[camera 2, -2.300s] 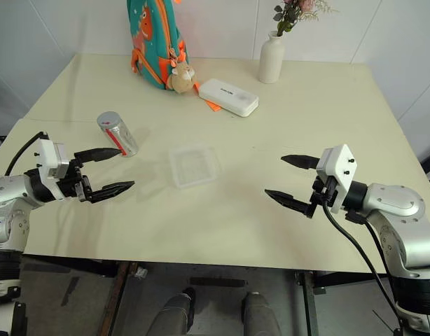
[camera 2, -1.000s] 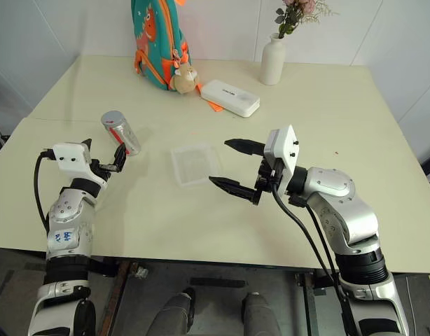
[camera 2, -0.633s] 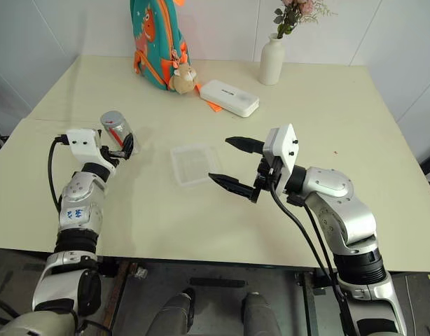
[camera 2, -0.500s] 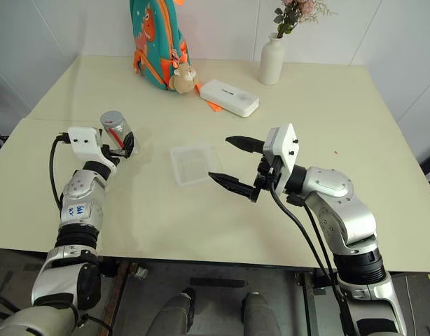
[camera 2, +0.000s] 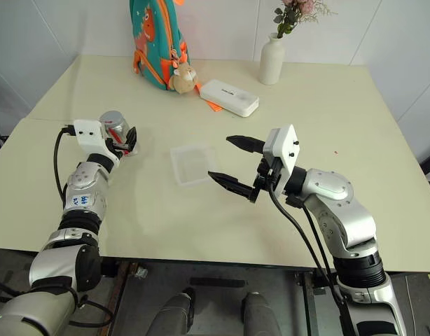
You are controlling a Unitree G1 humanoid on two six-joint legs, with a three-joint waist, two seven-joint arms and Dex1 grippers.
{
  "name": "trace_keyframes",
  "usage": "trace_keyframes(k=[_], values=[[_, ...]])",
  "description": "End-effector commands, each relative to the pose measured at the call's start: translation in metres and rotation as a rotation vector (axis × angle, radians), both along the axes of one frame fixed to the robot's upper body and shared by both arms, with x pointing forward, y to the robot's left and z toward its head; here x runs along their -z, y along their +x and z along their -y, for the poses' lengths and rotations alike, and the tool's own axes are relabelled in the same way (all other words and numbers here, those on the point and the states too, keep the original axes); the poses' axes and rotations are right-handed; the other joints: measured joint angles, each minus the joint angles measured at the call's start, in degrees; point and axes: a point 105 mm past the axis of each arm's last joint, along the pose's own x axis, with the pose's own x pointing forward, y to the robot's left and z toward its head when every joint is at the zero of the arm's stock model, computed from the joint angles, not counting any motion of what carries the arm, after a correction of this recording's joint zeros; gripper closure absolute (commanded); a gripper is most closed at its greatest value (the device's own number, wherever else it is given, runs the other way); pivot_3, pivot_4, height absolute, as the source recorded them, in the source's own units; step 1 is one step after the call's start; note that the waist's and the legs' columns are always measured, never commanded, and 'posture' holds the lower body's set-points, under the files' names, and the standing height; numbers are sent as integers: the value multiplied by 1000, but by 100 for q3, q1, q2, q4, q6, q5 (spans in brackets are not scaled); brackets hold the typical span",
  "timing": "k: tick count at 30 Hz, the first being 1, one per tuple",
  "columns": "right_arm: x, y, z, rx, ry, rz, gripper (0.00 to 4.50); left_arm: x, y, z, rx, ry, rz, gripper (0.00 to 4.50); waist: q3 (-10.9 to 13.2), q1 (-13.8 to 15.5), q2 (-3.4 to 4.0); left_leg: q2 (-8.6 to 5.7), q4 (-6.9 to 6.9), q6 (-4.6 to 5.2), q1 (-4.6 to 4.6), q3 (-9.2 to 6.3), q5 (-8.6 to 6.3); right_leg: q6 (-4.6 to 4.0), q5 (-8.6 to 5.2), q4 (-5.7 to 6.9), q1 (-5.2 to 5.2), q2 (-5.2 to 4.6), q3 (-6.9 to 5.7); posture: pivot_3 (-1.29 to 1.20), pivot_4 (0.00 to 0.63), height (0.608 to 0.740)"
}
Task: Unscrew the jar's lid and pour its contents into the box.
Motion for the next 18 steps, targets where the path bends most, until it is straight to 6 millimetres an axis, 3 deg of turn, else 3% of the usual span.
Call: trace_keyframes(k=[1,5,9,12,18], values=[[-10,-6,0,5,21,58,0,-20,1,-3,-6,22,56,1455,0,-1,0,0,0,0,0,1,0,0,0,0,0,0,0,0,150,740],[-8,-5,0,13,30,53,0,-19,2,-3,-3,16,55,2504,0,2,0,0,0,0,0,0,0,0,0,0,0,0,0,0,150,740],[-6,-4,-1,21,44,38,0,-33,-1,2,53,-39,118,2498,0,-1,0,0,0,0,0,1,0,0,0,0,0,0,0,0,150,740],[-8,-6,-1,24,62,23,0,-63,-18,26,280,-63,234,2498,1,0,-2,1,-5,-2,-4,1,1,0,0,-2,-2,0,0,0,150,740],[-27,-8,-15,26,115,-49,0,-77,-82,70,726,123,141,2498,2,-110,-1,8,-35,-9,3,9,6,-8,-5,0,-10,0,10,0,150,740]])
